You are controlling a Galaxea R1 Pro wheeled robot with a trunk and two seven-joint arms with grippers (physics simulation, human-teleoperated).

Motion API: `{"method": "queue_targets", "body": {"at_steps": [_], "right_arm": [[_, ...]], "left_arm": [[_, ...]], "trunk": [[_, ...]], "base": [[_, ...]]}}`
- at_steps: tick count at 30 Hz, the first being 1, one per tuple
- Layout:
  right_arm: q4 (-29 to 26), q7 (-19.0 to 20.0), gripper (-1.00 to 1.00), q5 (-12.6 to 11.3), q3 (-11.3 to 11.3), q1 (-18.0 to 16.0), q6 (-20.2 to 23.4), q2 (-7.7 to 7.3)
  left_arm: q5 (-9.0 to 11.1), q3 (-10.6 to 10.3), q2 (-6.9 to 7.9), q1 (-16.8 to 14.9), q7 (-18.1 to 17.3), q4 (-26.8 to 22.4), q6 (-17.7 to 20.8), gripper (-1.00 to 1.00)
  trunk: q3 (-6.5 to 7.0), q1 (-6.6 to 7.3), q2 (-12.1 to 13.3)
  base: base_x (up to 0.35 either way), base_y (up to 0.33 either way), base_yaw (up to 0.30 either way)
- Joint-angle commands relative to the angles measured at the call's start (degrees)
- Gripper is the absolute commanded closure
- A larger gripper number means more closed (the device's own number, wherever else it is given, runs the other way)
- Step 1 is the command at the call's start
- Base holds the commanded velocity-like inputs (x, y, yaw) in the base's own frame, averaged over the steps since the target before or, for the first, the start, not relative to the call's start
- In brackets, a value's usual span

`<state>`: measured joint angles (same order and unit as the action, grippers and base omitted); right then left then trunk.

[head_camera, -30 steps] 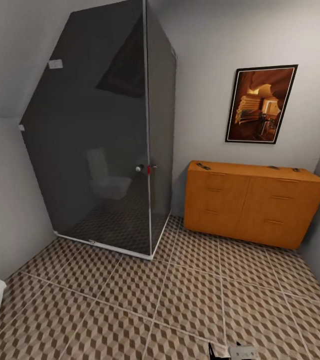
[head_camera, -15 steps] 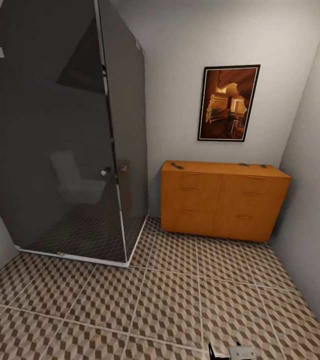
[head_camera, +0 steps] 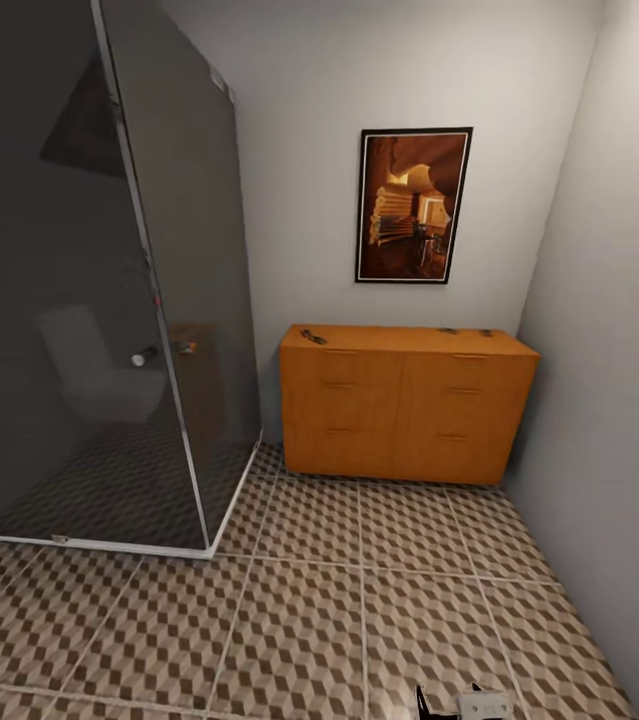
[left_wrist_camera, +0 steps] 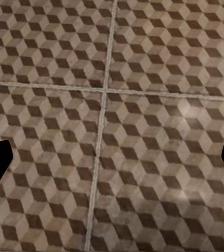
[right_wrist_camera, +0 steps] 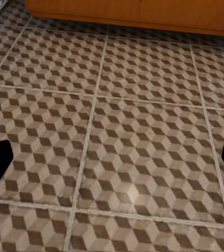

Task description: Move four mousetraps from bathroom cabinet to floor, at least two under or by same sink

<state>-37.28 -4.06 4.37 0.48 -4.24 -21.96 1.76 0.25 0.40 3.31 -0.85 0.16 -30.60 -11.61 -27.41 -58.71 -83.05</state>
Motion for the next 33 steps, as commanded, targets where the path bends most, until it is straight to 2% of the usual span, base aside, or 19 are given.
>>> {"method": "queue_targets", "body": {"at_steps": [1, 18, 33], "right_arm": [[0.0, -0.4, -1.00, 0.5, 0.1, 0.0, -0.1, 0.00], [0.0, -0.4, -1.00, 0.5, 0.1, 0.0, -0.1, 0.01], [0.0, -0.4, -1.00, 0.5, 0.1, 0.0, -0.1, 0.04]], "left_arm": [[0.0, 0.0, -0.01, 0.0, 0.0, 0.0, -0.2, -1.00], [0.0, 0.0, -0.05, 0.0, 0.0, 0.8, -0.2, -1.00], [0.0, 0.0, -0.05, 0.0, 0.0, 0.8, -0.2, -1.00]], "trunk": [[-0.06, -0.02, 0.0], [-0.05, -0.02, 0.0], [0.39, -0.02, 0.0]], "base": [[0.240, -0.220, -0.011], [0.240, -0.219, -0.006], [0.258, -0.045, -0.184]]}}
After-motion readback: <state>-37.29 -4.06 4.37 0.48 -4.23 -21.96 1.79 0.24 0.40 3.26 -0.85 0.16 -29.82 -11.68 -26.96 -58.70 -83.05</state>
